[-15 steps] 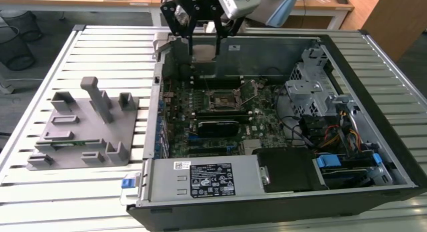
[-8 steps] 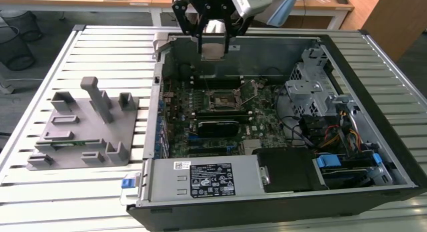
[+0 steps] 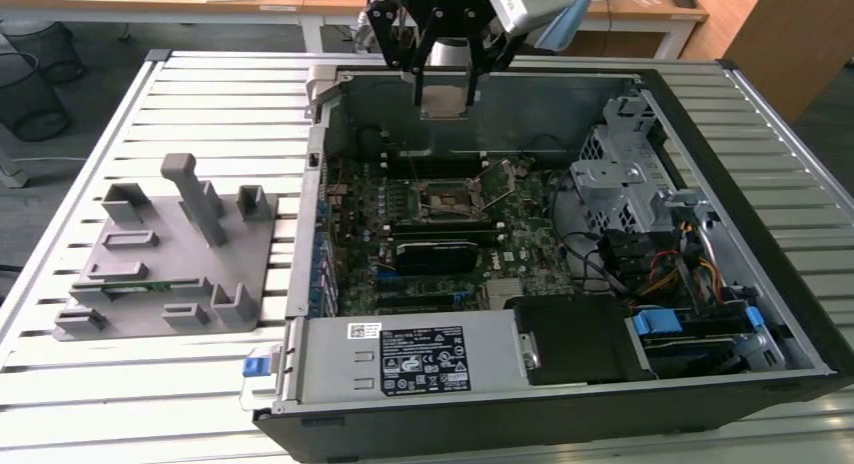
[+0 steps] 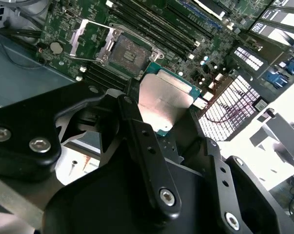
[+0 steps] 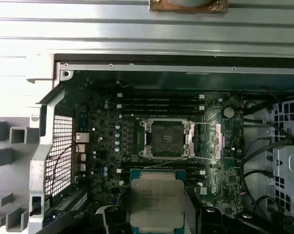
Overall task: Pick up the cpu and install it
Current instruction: 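Pick up the cpu and move it towards the insertion slot, then place the cpu into insertion slot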
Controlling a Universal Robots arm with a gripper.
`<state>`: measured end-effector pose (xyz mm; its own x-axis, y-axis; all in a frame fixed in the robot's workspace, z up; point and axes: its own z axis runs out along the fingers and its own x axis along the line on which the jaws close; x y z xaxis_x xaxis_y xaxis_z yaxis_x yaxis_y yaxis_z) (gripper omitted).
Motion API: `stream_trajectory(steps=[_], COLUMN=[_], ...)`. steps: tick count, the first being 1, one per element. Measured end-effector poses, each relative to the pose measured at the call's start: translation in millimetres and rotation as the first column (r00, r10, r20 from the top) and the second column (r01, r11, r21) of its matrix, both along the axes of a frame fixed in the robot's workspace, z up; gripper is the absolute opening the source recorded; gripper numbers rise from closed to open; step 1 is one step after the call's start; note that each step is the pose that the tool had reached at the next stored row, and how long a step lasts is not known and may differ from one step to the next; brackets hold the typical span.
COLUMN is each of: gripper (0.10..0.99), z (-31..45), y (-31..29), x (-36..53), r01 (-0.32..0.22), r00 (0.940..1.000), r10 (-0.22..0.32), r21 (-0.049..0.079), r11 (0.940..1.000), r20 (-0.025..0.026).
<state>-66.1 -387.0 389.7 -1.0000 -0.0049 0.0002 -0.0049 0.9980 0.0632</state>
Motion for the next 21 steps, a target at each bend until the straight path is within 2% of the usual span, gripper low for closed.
stream_trajectory(steps=[3, 13, 21], gripper=[0.529, 0.529, 0.529], z=[-0.1, -0.2, -0.6], y=[0.8, 0.8, 1.5], x=[5.4, 8.0, 8.1], r01=[0.001, 0.008, 0.103], r00=[1.0000, 1.0000, 0.9947], r10=[-0.001, -0.008, -0.103], r21=[0.000, -0.002, -0.004], r11=[1.0000, 1.0000, 0.9947], r20=[0.0001, 0.0002, 0.0006])
